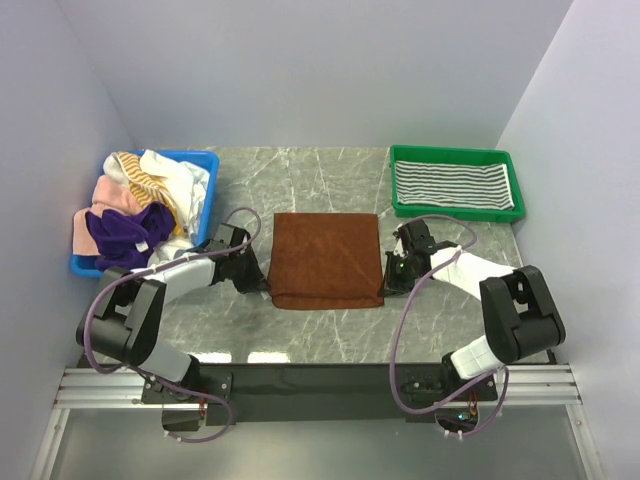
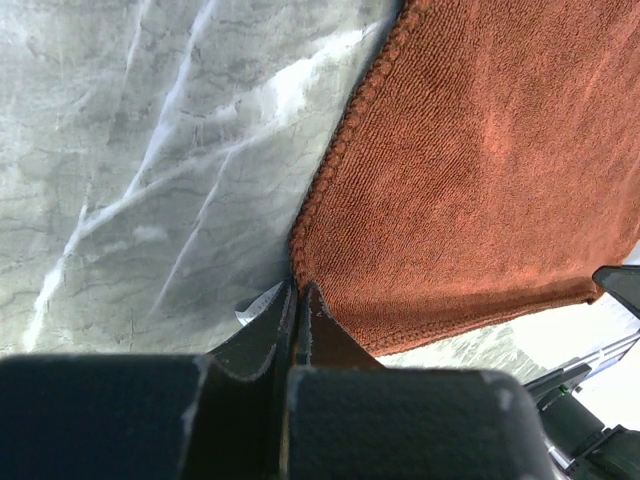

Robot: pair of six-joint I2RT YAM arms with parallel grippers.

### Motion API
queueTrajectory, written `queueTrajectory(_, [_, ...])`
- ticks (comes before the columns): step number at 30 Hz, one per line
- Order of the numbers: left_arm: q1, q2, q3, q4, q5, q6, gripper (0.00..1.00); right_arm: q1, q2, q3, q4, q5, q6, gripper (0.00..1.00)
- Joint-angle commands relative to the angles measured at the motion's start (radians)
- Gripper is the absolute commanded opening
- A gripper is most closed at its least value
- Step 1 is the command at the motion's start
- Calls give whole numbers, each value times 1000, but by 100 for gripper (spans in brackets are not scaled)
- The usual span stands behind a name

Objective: Fold and stack the towels
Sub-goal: Fold the towel

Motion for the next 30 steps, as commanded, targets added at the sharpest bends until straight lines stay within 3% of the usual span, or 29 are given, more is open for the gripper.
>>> queueTrajectory(1, [-5,-9,-8,10,-56,-1,0,-2,-3,10,23,42,9,0])
queueTrajectory(16, [-66,-173,167,-214,-125,-1,1,-2,-203,107,-140,151,-2,0])
queueTrajectory(23, [-88,-256,74,-222,-131,-49,1,-2,-289,43,-185,156,32,0])
queueTrajectory(30, [-115,-190,-52,-100,-88,-66,1,-2,-220,-39,-125,140,76,0])
